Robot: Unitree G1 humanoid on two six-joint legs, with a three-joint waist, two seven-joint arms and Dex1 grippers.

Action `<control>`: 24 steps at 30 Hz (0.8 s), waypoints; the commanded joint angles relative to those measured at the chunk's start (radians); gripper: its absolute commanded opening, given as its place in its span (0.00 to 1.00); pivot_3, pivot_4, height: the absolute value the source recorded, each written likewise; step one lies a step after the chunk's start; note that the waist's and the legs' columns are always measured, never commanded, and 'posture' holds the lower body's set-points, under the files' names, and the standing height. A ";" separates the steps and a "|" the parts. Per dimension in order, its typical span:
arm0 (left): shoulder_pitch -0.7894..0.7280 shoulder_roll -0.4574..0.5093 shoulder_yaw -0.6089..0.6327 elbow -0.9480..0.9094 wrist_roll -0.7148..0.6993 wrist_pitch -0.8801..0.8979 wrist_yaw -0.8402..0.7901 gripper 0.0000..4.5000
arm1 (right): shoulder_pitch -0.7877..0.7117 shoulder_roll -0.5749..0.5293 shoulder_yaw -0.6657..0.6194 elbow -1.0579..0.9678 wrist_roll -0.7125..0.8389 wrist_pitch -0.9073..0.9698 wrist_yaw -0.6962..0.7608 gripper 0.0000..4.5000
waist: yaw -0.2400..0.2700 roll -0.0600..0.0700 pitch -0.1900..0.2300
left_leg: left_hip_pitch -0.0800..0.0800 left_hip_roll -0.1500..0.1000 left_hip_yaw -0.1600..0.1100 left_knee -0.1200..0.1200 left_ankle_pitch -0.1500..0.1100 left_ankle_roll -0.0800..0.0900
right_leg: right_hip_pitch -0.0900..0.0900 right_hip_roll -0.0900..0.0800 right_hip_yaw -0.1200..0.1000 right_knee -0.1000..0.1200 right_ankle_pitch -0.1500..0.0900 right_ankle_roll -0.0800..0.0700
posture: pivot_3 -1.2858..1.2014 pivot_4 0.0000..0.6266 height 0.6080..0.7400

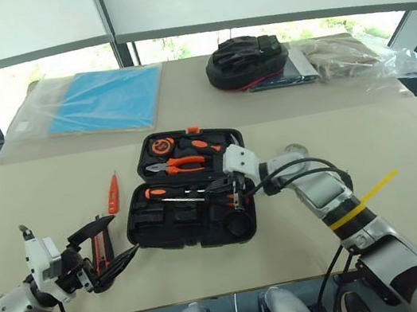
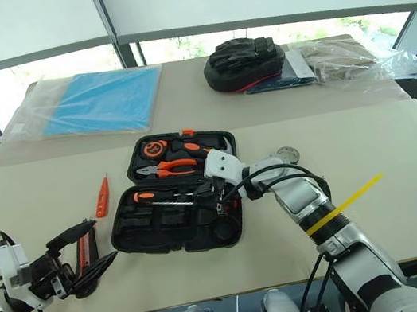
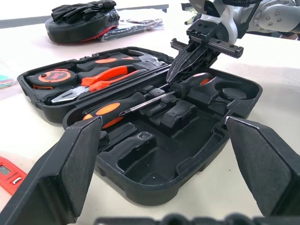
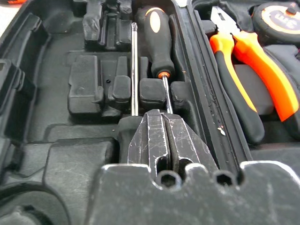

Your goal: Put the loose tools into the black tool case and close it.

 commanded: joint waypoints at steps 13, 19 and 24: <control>-0.011 -0.003 0.002 0.014 0.030 -0.040 0.014 1.00 | 0.038 0.016 0.064 0.080 -0.211 -0.333 -0.102 0.00 | -0.005 -0.001 0.000 | 0.006 0.002 0.001 -0.003 0.001 -0.001 | 0.002 0.001 0.001 0.001 -0.001 -0.002 | 0.52 0.24 1.00; -0.012 -0.003 -0.002 0.012 0.030 -0.037 0.018 1.00 | 0.042 0.072 -0.033 0.050 -0.121 -0.371 -0.139 0.00 | -0.008 -0.001 0.000 | 0.006 0.003 0.001 -0.003 0.001 -0.001 | 0.002 0.002 0.001 0.001 -0.001 -0.003 | 0.52 0.24 1.00; -0.011 0.000 -0.003 0.015 0.029 -0.035 0.018 1.00 | 0.047 0.084 -0.088 0.005 -0.006 -0.293 -0.083 0.00 | -0.005 -0.001 0.000 | 0.005 0.003 0.001 -0.003 0.001 -0.001 | 0.001 0.002 0.001 0.001 -0.001 -0.004 | 0.52 0.24 1.00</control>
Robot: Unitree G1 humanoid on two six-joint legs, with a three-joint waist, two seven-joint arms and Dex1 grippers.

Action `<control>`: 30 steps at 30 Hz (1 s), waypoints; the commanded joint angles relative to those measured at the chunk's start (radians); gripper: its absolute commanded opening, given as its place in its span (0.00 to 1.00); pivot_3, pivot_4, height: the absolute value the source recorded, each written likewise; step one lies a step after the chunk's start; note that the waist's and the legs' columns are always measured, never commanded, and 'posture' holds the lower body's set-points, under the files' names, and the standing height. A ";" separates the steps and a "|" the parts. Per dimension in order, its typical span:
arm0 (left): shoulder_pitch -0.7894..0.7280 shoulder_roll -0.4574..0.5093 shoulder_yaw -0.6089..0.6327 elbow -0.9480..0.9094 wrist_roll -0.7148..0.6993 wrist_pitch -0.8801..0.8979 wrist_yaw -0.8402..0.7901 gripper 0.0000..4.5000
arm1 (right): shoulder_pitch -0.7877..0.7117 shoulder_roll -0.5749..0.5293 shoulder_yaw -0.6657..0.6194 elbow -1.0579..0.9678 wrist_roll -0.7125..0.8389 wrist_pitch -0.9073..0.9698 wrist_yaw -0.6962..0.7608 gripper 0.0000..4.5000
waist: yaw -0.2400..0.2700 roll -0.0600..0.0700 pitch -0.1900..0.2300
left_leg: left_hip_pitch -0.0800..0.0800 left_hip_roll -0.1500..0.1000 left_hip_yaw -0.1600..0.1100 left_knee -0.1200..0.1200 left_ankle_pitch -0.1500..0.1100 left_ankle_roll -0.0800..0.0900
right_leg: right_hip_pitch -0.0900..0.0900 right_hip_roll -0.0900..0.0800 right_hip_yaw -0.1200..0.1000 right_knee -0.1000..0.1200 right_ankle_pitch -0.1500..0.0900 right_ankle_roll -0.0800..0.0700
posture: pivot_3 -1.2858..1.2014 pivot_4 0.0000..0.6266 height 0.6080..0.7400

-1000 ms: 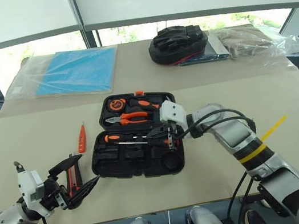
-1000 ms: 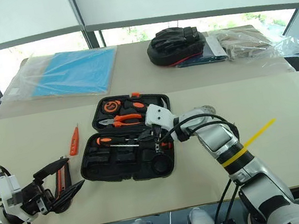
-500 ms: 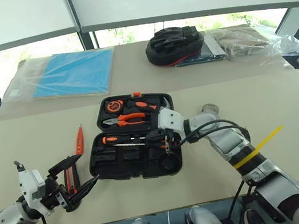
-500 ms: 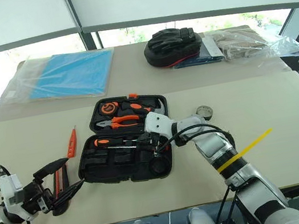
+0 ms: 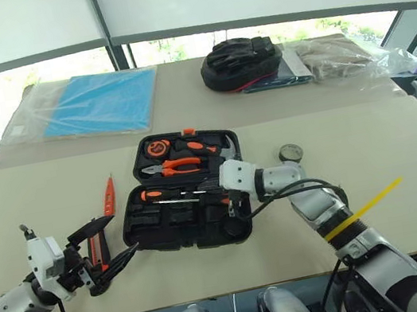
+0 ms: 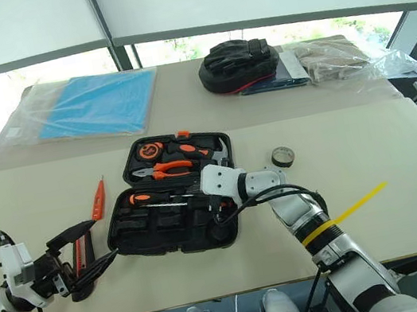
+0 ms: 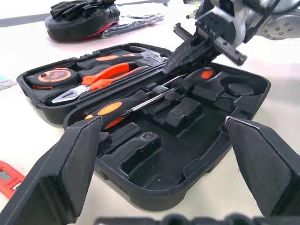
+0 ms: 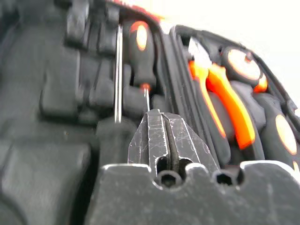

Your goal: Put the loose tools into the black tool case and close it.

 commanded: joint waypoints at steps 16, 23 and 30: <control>-0.016 0.019 0.005 0.011 -0.002 -0.008 -0.002 1.00 | 0.027 -0.007 0.065 0.067 -0.017 -0.003 0.109 0.00 | 0.004 0.000 0.000 | 0.002 0.000 0.000 0.000 0.000 0.000 | 0.002 0.000 0.000 0.000 0.000 0.000 | 0.52 0.24 1.00; -0.011 0.025 0.004 0.009 -0.002 -0.005 -0.002 1.00 | 0.023 0.016 0.077 0.120 -0.058 0.003 0.076 0.00 | 0.002 -0.001 -0.001 | 0.004 0.001 0.001 0.000 0.000 0.000 | 0.003 0.001 0.000 0.000 0.000 -0.001 | 0.52 0.24 1.00; -0.004 0.027 0.001 0.003 0.001 0.000 0.000 1.00 | 0.019 0.021 0.065 0.095 -0.049 0.173 0.072 0.00 | 0.002 -0.003 -0.003 | 0.008 0.005 0.002 0.000 0.001 -0.002 | 0.004 0.002 0.000 0.001 0.000 -0.004 | 0.52 0.24 1.00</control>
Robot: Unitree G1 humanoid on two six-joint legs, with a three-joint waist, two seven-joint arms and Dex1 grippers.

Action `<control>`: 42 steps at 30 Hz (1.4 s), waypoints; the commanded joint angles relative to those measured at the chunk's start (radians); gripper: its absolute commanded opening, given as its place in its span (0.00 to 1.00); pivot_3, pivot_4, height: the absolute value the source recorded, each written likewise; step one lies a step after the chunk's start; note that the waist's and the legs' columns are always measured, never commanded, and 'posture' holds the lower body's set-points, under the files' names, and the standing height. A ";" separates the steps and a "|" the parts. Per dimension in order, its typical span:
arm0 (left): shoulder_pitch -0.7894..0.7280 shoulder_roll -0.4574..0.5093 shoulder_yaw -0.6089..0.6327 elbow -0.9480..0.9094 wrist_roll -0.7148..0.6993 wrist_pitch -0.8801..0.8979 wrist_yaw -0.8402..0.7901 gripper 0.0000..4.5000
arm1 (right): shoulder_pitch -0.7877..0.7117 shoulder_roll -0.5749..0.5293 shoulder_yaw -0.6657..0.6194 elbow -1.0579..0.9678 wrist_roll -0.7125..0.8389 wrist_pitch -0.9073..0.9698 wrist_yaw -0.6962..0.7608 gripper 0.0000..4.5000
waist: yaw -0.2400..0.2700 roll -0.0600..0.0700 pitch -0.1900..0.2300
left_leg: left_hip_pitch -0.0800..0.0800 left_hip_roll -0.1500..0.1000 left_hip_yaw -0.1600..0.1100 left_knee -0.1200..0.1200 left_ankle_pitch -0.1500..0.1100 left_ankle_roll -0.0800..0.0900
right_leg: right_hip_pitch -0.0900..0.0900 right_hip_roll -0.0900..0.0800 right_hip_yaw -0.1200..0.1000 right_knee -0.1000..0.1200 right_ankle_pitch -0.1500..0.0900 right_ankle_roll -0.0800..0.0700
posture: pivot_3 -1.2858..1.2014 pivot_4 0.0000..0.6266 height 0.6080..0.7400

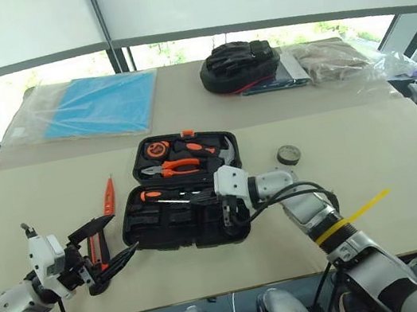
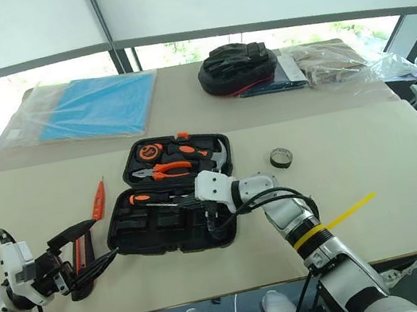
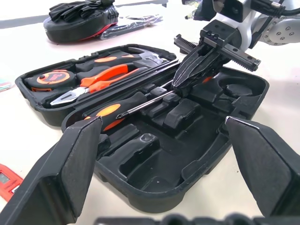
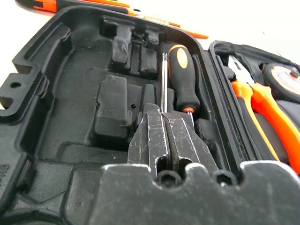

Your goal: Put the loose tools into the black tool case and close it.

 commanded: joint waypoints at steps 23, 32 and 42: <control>0.188 0.024 0.312 0.181 0.028 0.042 0.242 1.00 | 0.279 -0.121 -0.325 -0.487 0.416 0.065 0.140 0.79 | 0.006 0.001 0.001 | -0.008 0.000 0.000 -0.002 -0.005 -0.002 | -0.005 -0.001 -0.001 -0.004 -0.001 0.001 | 0.52 0.24 1.00; 0.285 0.053 0.399 0.108 0.004 0.267 0.398 1.00 | 0.527 -0.185 -0.444 -0.584 0.543 -0.012 0.169 0.99 | 0.010 0.000 0.002 | -0.007 0.001 0.000 -0.001 -0.005 -0.004 | -0.005 -0.002 -0.002 -0.005 -0.003 0.001 | 0.52 0.24 1.00; -0.081 0.328 0.125 -0.091 -0.078 0.898 0.560 1.00 | 0.483 -0.211 -0.454 -0.644 0.561 0.033 0.099 0.99 | 0.030 0.001 0.003 | -0.006 0.002 0.002 -0.001 -0.004 -0.006 | -0.004 -0.001 -0.002 -0.002 -0.004 0.000 | 0.52 0.24 1.00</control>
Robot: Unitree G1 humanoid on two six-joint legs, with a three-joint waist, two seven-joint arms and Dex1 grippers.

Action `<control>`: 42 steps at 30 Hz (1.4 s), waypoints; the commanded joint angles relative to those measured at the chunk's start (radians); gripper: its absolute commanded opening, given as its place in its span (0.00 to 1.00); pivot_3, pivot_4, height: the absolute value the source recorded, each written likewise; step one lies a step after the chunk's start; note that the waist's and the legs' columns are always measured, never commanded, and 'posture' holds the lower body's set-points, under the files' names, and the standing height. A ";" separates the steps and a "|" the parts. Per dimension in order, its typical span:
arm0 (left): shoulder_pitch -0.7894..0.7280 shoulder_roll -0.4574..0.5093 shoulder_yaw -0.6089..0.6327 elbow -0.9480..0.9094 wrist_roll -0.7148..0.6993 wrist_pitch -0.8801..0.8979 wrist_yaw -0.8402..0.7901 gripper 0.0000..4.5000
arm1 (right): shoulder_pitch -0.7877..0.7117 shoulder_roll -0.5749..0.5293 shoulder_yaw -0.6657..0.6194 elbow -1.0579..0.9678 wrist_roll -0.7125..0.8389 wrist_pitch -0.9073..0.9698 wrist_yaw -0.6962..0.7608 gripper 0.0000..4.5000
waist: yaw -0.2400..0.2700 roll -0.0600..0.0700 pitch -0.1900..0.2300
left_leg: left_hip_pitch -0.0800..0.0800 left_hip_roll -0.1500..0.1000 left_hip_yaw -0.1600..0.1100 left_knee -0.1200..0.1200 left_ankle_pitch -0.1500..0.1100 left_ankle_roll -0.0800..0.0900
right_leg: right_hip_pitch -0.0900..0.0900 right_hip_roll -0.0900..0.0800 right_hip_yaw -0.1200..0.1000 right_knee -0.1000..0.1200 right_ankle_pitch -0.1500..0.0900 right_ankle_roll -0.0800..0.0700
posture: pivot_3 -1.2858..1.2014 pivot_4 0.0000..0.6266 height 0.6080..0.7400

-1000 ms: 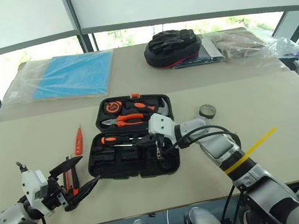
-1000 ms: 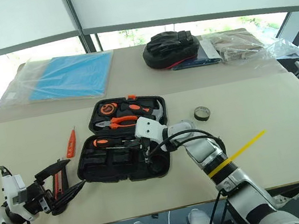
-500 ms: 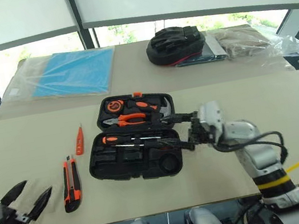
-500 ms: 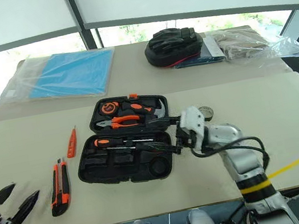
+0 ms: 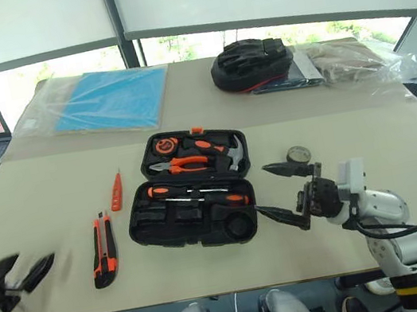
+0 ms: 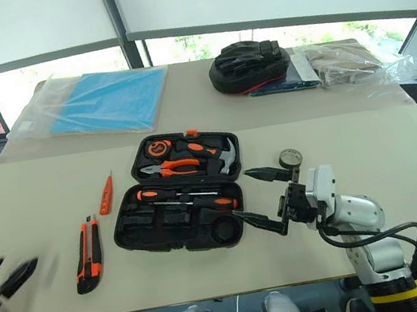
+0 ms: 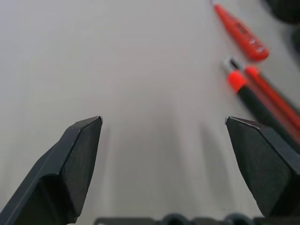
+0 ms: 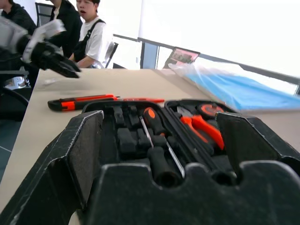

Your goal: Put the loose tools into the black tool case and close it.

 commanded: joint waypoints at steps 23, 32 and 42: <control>-0.744 -0.191 -0.575 0.228 0.271 0.465 0.352 0.38 | -0.101 -0.046 0.058 -0.161 0.060 0.146 -0.103 1.00 | -0.005 -0.004 0.003 | 0.003 -0.004 0.001 0.001 0.000 -0.001 | 0.003 0.004 0.004 0.003 0.000 0.002 | 0.52 0.24 1.00; -0.684 -0.146 -0.488 0.211 0.295 0.189 0.217 0.10 | -0.105 -0.054 0.058 -0.174 0.081 0.158 -0.091 1.00 | -0.011 -0.004 0.003 | 0.004 -0.003 0.003 0.000 0.000 -0.001 | 0.002 0.004 0.007 0.004 0.000 0.002 | 0.52 0.24 1.00; -0.664 -0.022 -0.476 0.330 0.242 -0.678 -0.588 0.10 | -0.200 -0.263 0.141 -0.338 0.195 0.607 -0.142 1.00 | 0.000 -0.006 0.004 | -0.001 -0.001 0.006 0.001 -0.001 0.000 | -0.002 0.001 0.004 0.002 0.001 0.000 | 0.52 0.24 1.00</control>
